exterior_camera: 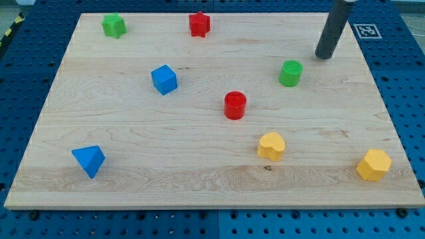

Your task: Slide the green circle slightly to bottom

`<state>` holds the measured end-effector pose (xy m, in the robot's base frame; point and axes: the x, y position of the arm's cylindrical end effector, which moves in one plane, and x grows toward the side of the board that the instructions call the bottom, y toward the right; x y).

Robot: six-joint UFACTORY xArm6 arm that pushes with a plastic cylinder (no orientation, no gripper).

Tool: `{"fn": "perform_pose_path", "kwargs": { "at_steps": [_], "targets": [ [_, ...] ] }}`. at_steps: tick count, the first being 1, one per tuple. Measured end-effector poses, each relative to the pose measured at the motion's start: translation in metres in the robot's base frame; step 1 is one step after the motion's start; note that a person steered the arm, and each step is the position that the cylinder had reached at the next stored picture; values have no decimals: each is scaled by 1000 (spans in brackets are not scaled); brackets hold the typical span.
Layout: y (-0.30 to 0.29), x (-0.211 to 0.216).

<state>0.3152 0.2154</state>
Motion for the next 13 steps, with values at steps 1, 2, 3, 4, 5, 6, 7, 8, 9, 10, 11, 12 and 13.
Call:
{"fn": "perform_pose_path", "kwargs": {
  "at_steps": [1, 2, 3, 4, 5, 6, 7, 8, 9, 10, 11, 12, 13],
  "targets": [
    [-1, -32],
    [-25, -32],
    [-51, -28],
    [-60, 8],
    [-61, 43],
    [-66, 45],
    [-72, 45],
    [-98, 41],
    [-118, 39],
    [-117, 65],
    [-116, 66],
    [-117, 66],
    [-117, 66]
  ]
}}
